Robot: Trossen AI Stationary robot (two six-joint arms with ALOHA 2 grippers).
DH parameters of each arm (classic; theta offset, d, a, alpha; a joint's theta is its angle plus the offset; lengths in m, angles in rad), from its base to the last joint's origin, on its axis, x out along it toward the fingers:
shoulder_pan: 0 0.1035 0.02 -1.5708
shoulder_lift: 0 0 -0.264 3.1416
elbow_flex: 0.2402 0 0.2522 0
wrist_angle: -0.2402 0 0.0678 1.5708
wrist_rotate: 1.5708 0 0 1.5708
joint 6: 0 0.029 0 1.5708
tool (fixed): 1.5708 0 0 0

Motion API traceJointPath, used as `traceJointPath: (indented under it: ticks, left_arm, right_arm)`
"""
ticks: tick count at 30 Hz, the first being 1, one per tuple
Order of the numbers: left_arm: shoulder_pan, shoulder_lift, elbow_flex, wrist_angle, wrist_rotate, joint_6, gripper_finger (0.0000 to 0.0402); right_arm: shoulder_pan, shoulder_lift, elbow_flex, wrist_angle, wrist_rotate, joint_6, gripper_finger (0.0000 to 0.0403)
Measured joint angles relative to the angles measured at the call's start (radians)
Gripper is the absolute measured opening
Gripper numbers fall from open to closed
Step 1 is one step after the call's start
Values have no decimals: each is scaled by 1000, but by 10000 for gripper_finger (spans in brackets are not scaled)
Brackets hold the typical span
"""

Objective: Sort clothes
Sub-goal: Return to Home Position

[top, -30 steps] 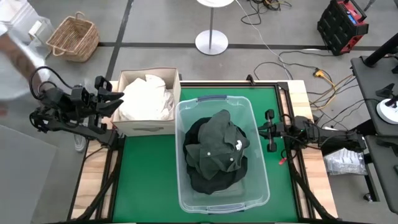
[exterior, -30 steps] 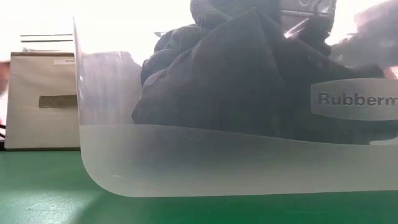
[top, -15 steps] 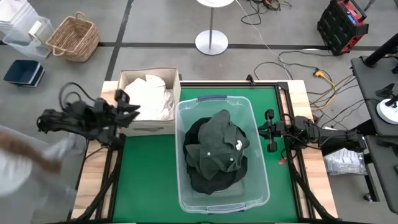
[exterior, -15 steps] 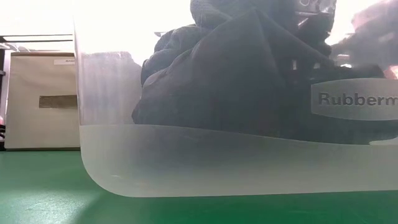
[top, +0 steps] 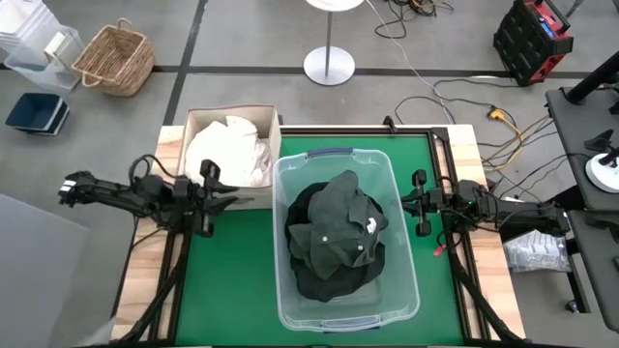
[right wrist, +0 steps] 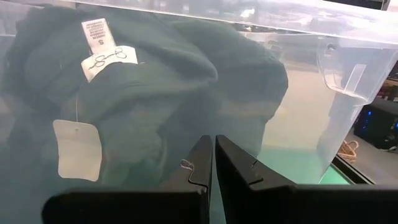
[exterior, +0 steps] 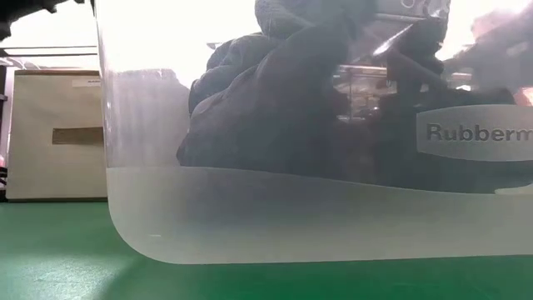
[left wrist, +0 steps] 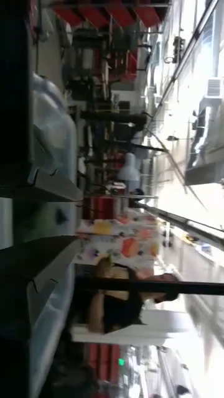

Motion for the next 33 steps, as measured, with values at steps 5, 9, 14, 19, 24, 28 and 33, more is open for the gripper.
traceJointPath:
  ticks: [5, 9, 14, 19, 24, 28, 33]
  left_arm:
    - [1, 9, -56, 68, -49, 135, 78]
    - [2, 26, -70, 5, -61, 221, 78]
    - [2, 40, -65, -31, -61, 194, 78]
    - [1, 45, -70, -75, -111, 185, 78]
    - [34, -18, -79, -109, -117, 158, 78]
    - [82, -72, -98, -192, -115, 49, 78]
    - [113, -129, -161, -192, -111, -1, 78]
  right_arm:
    - [0, 0, 0, 0, 0, 0, 13]
    - [0, 0, 0, 0, 0, -2, 13]
    - [0, 0, 2, 0, 0, -2, 13]
    - [0, 0, 2, 0, 0, -1, 13]
    - [0, 0, 2, 0, 0, 0, 13]
    - [0, 0, 2, 0, 0, 0, 13]
    - [0, 0, 2, 0, 0, 0, 13]
